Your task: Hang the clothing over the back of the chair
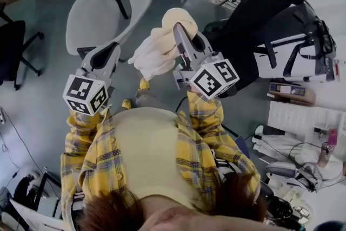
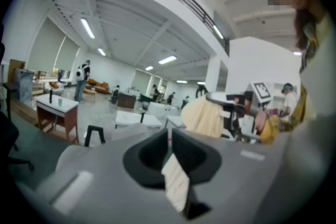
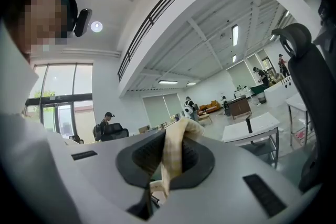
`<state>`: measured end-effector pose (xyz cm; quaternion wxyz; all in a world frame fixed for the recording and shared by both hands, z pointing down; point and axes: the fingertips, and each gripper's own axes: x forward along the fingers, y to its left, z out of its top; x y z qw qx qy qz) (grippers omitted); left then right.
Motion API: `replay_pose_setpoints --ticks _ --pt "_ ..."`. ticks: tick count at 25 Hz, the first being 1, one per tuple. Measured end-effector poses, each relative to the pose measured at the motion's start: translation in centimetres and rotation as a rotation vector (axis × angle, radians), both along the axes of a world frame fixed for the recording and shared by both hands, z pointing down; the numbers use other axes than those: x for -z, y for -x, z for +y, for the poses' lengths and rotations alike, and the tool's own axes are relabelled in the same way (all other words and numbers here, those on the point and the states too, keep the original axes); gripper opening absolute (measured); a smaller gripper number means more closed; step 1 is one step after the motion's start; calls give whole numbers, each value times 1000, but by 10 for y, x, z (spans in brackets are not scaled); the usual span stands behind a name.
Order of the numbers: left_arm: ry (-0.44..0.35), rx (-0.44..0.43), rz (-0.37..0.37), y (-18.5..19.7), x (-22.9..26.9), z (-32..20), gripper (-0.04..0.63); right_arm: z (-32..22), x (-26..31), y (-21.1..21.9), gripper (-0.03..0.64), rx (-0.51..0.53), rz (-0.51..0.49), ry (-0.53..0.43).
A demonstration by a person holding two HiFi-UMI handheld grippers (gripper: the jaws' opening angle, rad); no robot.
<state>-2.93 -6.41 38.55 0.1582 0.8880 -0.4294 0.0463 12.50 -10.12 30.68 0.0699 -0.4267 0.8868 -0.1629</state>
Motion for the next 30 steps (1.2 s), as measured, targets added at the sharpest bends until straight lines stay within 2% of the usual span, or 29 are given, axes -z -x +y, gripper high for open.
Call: replay_pose_setpoints --ticks 8,16,23,30 --pt "-5 28 -11 -30 5 -62 28 -70 21 -13 23 85 -11 -43" --pt "-18 83 -17 -36 7 -101 28 -126 41 -14 23 139 -3 -94" --pt "-25 88 -19 -11 4 -122 28 -159 59 12 23 140 10 -143" --pt "-7 28 -13 28 3 -156 28 -195 47 57 23 99 5 -96"
